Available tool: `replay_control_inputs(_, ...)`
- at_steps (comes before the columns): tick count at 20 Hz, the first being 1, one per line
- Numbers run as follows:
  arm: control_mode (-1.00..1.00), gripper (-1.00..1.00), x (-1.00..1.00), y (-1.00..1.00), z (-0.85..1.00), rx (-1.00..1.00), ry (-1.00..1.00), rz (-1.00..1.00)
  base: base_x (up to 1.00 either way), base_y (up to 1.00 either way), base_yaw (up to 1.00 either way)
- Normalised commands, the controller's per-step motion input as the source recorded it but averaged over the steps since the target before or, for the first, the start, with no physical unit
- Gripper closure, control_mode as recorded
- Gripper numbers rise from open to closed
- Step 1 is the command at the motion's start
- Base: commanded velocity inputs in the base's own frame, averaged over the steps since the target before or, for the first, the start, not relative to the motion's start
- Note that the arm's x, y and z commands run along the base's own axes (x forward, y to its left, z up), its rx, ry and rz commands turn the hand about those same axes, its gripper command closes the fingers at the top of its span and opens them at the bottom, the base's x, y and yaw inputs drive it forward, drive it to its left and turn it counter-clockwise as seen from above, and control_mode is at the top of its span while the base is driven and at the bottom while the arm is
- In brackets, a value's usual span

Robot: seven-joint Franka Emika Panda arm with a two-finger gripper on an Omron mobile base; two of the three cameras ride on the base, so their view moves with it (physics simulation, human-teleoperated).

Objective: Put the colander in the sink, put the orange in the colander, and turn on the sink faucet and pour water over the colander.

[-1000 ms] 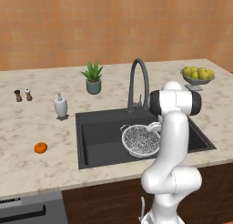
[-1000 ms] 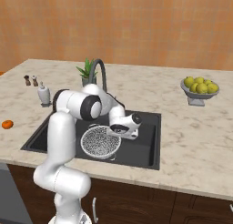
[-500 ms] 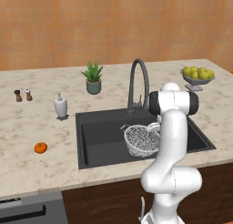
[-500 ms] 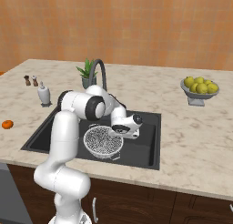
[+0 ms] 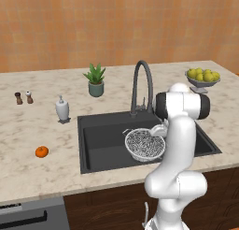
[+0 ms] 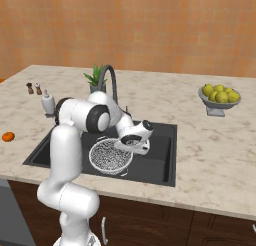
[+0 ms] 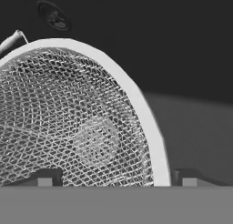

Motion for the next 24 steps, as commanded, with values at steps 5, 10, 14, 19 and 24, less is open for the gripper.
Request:
replay_control_inputs(5, -1.0, -1.0, -0.66, -0.12, 0.37, 0.0, 0.21, 0.03, 0.0, 0.0, 0.0)
replay_control_inputs(10, -1.0, -1.0, -0.72, -0.25, 0.68, 0.0, 0.04, 0.07, 0.0, 0.0, 0.0)
replay_control_inputs(14, -1.0, -1.0, -0.99, -0.22, 0.81, 0.0, -0.02, 0.05, 0.0, 0.0, 0.0)
replay_control_inputs(19, -1.0, -1.0, -1.0, -0.04, 0.98, -0.03, -0.17, 0.05, 0.0, 0.0, 0.0)
replay_control_inputs(24, -1.0, -1.0, -1.0, 0.04, 1.0, -0.07, -0.18, 0.01, 0.0, 0.0, 0.0)
